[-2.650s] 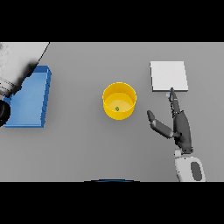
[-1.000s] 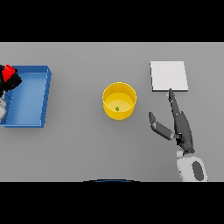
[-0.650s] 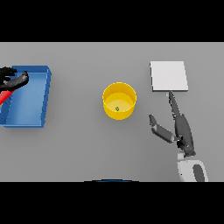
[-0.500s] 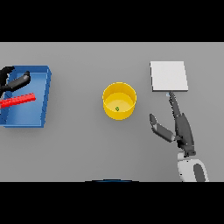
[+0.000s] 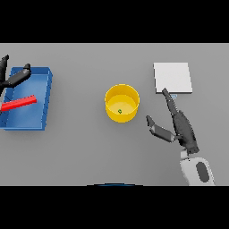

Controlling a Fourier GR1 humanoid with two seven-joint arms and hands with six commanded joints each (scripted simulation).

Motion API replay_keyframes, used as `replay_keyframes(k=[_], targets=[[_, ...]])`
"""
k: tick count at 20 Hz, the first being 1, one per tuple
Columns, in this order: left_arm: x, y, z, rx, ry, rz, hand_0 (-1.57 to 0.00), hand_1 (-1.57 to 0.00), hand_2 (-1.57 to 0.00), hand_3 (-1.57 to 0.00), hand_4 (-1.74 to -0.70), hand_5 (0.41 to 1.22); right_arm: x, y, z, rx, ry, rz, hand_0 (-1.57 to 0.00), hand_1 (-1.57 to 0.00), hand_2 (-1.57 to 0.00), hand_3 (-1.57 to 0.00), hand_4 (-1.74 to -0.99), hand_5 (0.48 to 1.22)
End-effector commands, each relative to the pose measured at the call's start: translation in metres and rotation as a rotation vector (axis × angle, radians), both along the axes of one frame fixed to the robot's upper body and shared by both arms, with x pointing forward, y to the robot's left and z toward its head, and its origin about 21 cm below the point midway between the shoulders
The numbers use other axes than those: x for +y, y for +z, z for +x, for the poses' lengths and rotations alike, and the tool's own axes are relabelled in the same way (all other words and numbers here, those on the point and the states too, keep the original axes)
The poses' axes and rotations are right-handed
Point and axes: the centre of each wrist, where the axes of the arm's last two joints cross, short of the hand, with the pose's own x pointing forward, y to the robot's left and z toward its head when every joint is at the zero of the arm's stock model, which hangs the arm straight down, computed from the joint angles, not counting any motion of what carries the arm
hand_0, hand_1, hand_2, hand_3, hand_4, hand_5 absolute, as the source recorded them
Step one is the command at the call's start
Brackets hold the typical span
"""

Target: Pick up the red beaker and tilt it to pour out 1 green nut into yellow bowl. Pick up the yellow bowl and place it on the metallic measuring scale.

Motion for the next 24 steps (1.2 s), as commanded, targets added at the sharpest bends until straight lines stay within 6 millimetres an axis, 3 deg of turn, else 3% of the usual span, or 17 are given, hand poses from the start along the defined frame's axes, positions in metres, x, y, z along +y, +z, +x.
replay_keyframes(k=[1,6,12,24], targets=[[0.001,0.000,-0.001,-0.004,-0.008,-0.004,-0.02,-0.02,-0.02,-0.02,-0.78,0.693,-0.001,0.005,0.005,-0.004,0.022,-0.042,0.00,0.00,0.00,0.00,-1.202,0.709],[-0.003,-0.002,0.000,0.004,-0.007,-0.012,-0.01,0.00,0.00,0.00,-0.79,0.710,0.007,0.025,0.038,0.010,0.170,-0.332,0.00,0.00,0.00,0.00,-1.278,0.683],[-0.001,-0.003,-0.002,0.009,-0.015,-0.011,0.00,0.00,0.00,0.00,-0.79,0.719,0.028,0.048,0.067,-0.093,0.396,-0.689,0.00,0.00,0.00,0.00,-1.270,0.664],[-0.003,-0.001,0.002,0.010,-0.026,-0.007,0.00,0.00,0.00,0.00,-0.79,0.723,0.071,0.049,0.108,-0.040,0.658,-0.912,0.00,0.00,0.00,0.00,-1.246,0.686]])
